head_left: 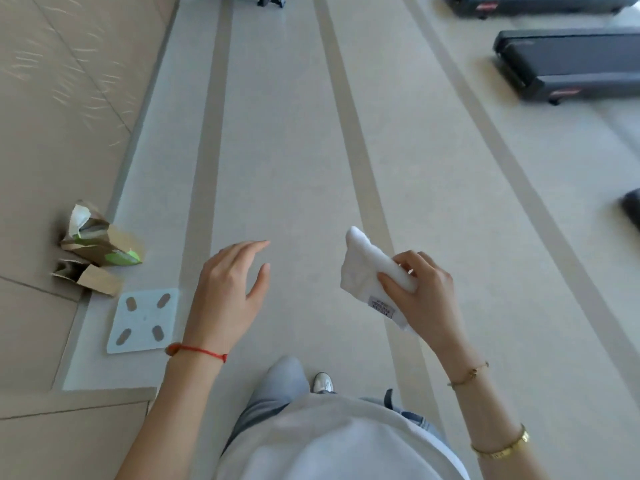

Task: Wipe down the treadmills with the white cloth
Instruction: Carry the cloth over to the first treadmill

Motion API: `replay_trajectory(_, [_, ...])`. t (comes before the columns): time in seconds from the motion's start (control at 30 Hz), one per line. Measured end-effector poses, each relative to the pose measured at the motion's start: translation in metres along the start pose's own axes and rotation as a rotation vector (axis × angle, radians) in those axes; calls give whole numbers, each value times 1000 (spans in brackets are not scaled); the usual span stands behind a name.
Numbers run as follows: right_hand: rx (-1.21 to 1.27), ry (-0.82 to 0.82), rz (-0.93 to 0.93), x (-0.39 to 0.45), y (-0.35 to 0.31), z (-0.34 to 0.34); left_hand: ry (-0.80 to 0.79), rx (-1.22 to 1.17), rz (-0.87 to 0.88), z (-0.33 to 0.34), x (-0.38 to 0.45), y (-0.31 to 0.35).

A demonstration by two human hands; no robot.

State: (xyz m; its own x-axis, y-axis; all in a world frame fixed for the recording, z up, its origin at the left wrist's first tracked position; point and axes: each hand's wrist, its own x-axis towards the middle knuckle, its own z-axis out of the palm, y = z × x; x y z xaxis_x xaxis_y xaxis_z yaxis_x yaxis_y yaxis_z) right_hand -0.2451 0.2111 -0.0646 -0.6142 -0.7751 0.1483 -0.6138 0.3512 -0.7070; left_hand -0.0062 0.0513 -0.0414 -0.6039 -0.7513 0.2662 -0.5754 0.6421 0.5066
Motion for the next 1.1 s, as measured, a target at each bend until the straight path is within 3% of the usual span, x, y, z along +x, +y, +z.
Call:
replay_trajectory(0.33, [-15, 143, 167, 99, 64, -22, -122, -47, 152, 76, 156, 28])
replay_trajectory(0.77, [-61, 320, 301, 341, 120, -67, -205, -95, 344, 173, 442, 68])
replay_trajectory(1.1, [-71, 392, 381, 477, 178, -82, -292, -101, 433, 245, 597, 92])
